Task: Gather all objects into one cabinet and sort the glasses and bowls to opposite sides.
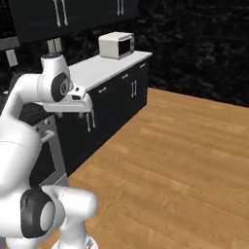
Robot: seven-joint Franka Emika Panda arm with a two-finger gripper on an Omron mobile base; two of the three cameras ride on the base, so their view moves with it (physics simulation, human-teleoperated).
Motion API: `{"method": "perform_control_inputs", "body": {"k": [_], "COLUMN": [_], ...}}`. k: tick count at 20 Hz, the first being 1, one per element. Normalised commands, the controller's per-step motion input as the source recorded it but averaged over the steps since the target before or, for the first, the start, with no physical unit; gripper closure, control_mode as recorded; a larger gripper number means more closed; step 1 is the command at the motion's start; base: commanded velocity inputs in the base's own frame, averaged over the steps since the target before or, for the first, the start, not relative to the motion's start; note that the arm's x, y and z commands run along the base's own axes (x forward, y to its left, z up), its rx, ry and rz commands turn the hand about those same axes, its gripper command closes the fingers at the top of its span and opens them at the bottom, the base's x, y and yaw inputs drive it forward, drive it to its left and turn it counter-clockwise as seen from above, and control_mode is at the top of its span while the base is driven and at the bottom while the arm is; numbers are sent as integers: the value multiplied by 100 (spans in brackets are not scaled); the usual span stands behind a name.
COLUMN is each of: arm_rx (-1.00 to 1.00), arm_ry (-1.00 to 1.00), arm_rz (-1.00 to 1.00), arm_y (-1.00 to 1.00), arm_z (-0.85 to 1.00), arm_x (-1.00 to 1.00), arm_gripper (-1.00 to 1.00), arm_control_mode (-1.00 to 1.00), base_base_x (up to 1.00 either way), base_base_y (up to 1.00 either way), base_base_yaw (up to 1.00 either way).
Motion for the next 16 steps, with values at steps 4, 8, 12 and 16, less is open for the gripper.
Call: {"method": "perform_control_inputs", "body": {"k": [4,8,12,16], "arm_rx": [0,0,0,0], "arm_ry": [0,0,0,0], "arm_rz": [0,0,0,0], "arm_y": [0,0,0,0], "arm_z": [0,0,0,0], "arm_x": [0,0,0,0], "arm_gripper": [-100,-100,-100,-100], "arm_control_mode": [100,100,100,100], "base_base_x": [18,17,34,73], "base_base_y": [-23,-32,-23,-8], "base_base_yaw": [-76,-71,-57,-50]}}
